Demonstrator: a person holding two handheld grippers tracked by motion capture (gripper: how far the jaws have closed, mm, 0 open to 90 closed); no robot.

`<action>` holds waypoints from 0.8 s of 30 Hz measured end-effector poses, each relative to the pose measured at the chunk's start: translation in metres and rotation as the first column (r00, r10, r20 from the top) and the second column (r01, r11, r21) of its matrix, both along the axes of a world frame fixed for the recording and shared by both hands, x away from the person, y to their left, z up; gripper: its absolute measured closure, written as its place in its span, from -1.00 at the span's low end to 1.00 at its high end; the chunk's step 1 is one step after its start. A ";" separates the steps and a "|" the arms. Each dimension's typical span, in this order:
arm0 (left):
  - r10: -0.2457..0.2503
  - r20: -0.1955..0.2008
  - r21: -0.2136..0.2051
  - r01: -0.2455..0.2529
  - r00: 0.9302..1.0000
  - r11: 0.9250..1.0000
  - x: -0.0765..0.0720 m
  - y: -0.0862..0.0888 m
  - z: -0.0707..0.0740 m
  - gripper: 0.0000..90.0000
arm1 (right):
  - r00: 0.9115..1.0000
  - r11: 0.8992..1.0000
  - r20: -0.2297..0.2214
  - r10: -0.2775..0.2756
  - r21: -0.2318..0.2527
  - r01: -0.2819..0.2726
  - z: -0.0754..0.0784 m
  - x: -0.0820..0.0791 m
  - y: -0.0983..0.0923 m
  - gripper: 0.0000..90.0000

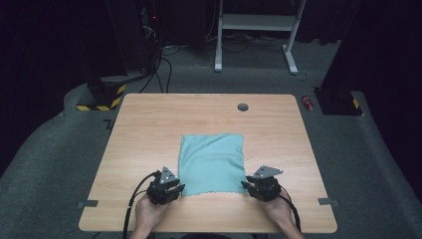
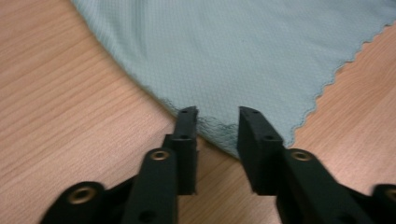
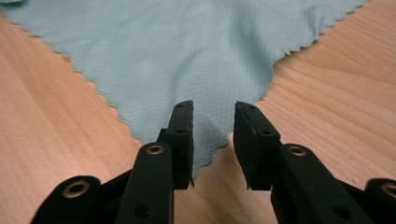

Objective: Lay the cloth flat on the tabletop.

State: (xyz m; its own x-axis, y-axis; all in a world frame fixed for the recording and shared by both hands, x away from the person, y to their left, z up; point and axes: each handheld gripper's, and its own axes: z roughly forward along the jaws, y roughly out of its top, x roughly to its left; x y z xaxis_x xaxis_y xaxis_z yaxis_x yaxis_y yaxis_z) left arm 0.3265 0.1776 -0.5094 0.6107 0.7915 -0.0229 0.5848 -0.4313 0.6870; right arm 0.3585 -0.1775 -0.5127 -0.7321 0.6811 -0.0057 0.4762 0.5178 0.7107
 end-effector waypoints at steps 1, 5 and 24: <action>-0.004 0.000 0.004 0.004 1.000 1.000 0.001 0.002 -0.001 0.68 | 1.000 1.000 0.002 0.007 0.006 -0.007 0.001 -0.001 0.000 0.55; -0.005 -0.011 0.008 0.005 1.000 1.000 -0.001 0.003 -0.002 0.86 | 0.999 0.999 -0.011 0.034 -0.019 -0.034 -0.003 -0.003 0.004 0.62; -0.017 0.017 0.018 0.016 1.000 1.000 -0.006 -0.009 0.000 0.57 | 0.998 0.997 0.036 0.051 -0.066 -0.048 -0.003 -0.015 0.006 0.99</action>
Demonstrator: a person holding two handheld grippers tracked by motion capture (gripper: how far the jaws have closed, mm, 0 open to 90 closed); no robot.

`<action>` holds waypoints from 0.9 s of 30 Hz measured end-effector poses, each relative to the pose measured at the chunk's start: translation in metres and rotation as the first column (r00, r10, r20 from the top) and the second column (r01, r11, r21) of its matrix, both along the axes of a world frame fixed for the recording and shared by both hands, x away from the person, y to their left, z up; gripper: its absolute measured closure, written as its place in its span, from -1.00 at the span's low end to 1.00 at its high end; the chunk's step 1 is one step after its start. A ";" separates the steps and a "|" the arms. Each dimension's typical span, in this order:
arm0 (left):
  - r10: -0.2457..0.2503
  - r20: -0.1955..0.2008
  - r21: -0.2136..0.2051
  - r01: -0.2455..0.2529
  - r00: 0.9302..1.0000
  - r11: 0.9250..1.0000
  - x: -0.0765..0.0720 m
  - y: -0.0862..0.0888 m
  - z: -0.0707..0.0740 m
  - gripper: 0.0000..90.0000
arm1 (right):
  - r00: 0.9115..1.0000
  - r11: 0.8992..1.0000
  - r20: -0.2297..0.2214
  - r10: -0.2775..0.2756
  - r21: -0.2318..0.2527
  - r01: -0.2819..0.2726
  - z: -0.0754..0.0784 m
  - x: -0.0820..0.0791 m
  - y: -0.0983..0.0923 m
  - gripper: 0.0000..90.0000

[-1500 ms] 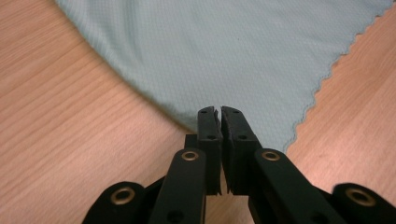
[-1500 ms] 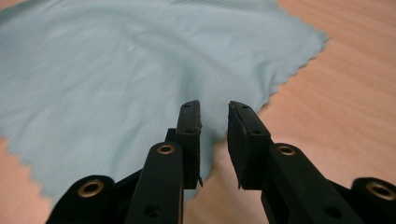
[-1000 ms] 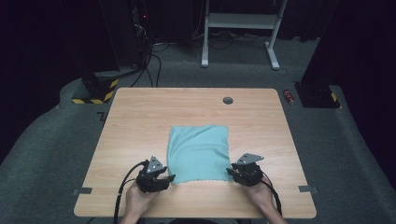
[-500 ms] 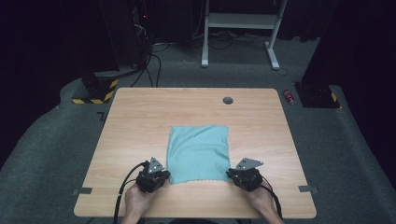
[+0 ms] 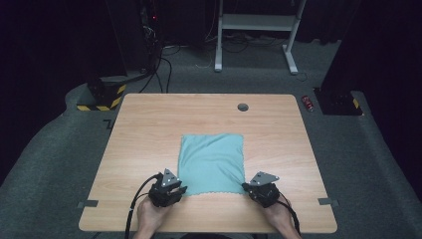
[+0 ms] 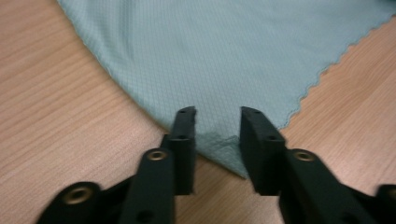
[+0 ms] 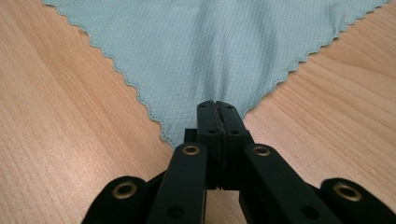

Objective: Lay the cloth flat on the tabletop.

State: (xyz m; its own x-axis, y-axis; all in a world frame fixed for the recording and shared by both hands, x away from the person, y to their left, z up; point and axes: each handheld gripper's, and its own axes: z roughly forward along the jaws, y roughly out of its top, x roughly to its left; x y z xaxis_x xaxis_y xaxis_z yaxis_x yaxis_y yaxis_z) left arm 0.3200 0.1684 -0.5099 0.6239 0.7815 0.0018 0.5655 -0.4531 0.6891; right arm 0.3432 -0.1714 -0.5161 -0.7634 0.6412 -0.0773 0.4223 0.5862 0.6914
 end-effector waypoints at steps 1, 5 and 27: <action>-0.002 -0.002 0.008 0.002 1.000 1.000 0.000 0.000 -0.001 0.71 | 1.000 1.000 0.002 0.002 -0.002 -0.002 0.000 0.000 0.000 0.99; -0.007 -0.003 0.011 0.007 1.000 1.000 -0.003 0.004 0.000 0.99 | 1.000 1.000 0.001 0.005 0.002 -0.005 0.002 -0.001 0.000 1.00; 0.023 -0.006 0.005 -0.023 1.000 1.000 -0.015 0.013 0.005 0.48 | 1.000 0.999 0.014 0.002 0.047 -0.003 0.007 -0.019 -0.006 0.80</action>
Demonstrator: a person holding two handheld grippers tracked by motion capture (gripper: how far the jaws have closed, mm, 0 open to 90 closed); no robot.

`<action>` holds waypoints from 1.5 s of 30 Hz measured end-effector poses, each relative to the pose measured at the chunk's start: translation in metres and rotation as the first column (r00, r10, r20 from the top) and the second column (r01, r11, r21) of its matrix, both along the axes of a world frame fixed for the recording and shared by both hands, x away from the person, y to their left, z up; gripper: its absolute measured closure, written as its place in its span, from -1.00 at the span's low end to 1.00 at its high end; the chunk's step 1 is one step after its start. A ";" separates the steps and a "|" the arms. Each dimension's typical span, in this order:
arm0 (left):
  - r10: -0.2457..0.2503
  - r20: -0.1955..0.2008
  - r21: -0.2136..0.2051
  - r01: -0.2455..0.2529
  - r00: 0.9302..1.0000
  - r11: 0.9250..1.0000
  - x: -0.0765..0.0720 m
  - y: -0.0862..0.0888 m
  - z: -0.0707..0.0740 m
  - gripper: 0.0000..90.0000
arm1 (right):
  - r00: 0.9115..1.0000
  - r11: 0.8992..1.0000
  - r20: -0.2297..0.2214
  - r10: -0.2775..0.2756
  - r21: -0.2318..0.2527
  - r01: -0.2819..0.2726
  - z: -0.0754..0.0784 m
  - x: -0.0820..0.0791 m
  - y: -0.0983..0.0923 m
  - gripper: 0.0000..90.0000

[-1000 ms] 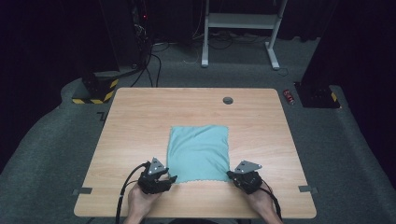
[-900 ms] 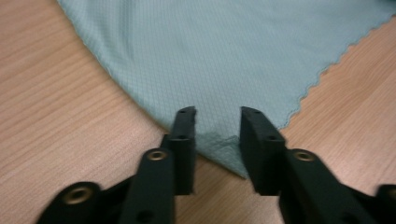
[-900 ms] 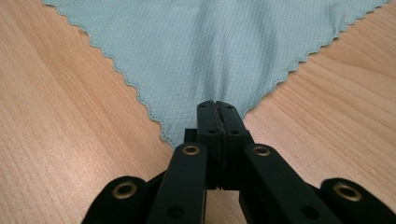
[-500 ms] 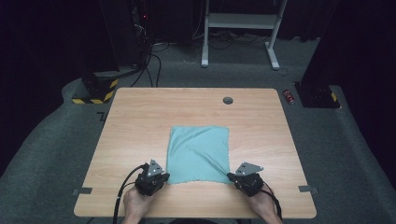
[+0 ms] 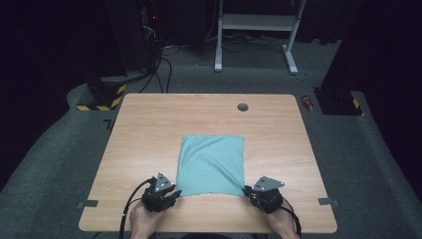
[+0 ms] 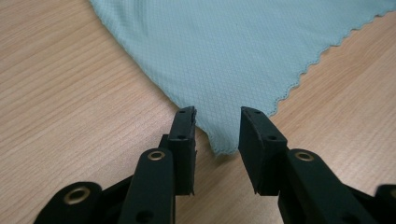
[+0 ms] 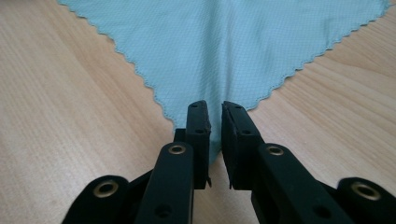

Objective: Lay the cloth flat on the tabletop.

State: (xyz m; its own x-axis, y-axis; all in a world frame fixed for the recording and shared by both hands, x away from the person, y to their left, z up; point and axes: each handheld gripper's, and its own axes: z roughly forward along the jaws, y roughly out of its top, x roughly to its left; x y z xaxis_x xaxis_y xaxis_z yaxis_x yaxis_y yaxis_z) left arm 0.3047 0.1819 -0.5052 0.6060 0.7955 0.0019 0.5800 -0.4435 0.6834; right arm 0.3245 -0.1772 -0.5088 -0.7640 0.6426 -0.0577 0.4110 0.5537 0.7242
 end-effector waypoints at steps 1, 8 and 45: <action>-0.002 0.000 0.006 0.002 1.000 1.000 0.002 0.000 -0.001 0.50 | 1.000 1.000 0.000 0.005 0.001 -0.005 0.000 -0.001 0.000 0.77; -0.019 -0.006 -0.003 0.019 1.000 1.000 0.004 -0.003 -0.008 0.92 | 1.000 1.000 -0.013 0.017 0.013 -0.017 -0.006 -0.003 0.003 0.69; 0.001 -0.023 -0.072 -0.002 1.000 0.997 -0.002 0.016 0.012 0.59 | 1.000 0.999 -0.012 -0.004 0.034 0.005 0.005 0.032 0.019 0.57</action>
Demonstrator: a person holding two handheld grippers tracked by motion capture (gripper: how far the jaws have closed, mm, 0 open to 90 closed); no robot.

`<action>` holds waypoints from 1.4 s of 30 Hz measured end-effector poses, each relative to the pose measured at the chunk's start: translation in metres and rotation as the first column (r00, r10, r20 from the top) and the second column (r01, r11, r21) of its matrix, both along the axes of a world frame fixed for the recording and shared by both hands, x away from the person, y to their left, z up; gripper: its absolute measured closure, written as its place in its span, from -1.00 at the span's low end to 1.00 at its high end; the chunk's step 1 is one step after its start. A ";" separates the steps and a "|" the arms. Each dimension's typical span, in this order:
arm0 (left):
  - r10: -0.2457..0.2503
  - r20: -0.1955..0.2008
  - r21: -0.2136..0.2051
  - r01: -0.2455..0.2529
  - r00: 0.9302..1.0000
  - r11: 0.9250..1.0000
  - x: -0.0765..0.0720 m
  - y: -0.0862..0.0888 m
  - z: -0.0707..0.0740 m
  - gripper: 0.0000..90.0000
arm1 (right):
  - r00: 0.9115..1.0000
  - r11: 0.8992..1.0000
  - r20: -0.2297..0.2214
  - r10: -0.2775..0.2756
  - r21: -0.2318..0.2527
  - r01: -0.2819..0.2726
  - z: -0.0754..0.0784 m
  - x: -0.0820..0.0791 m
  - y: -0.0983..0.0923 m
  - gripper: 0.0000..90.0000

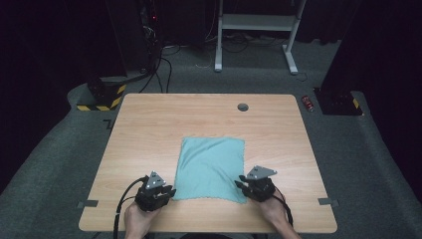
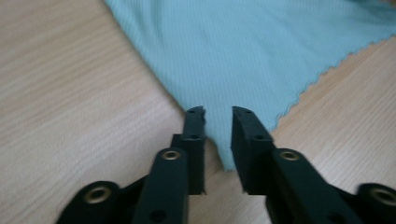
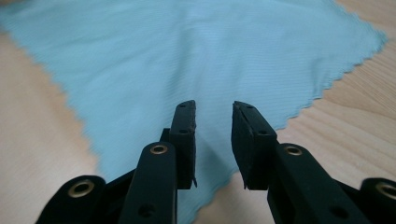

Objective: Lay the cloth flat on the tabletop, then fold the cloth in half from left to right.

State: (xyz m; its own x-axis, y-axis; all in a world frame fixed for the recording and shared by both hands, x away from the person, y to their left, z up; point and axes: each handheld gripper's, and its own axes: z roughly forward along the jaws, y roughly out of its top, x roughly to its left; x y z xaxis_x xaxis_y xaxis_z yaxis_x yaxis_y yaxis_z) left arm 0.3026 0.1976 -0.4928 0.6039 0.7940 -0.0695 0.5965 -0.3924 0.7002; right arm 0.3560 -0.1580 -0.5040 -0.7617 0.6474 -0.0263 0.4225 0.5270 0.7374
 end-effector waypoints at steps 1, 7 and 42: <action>-0.014 0.017 -0.004 0.014 1.000 1.000 0.002 -0.004 0.000 0.52 | 1.000 1.000 -0.020 -0.020 0.009 0.020 -0.002 0.009 0.000 0.57; -0.047 0.025 0.012 0.047 0.999 0.999 0.026 -0.028 -0.014 0.26 | 0.997 0.998 -0.040 -0.069 -0.005 0.068 -0.011 0.034 0.008 0.46; 0.079 0.087 -0.042 -0.075 0.993 0.996 0.108 -0.034 -0.017 -0.01 | 0.996 0.997 -0.037 -0.076 0.006 0.077 -0.012 0.055 0.025 0.23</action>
State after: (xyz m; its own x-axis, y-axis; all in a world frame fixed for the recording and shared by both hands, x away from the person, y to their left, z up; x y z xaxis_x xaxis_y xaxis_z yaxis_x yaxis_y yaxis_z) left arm 0.4107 0.1634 -0.5100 0.5462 0.8362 -0.0501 0.5587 -0.3191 0.7655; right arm 0.4109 -0.1333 -0.5159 -0.7103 0.7039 0.0056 0.4879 0.4866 0.7247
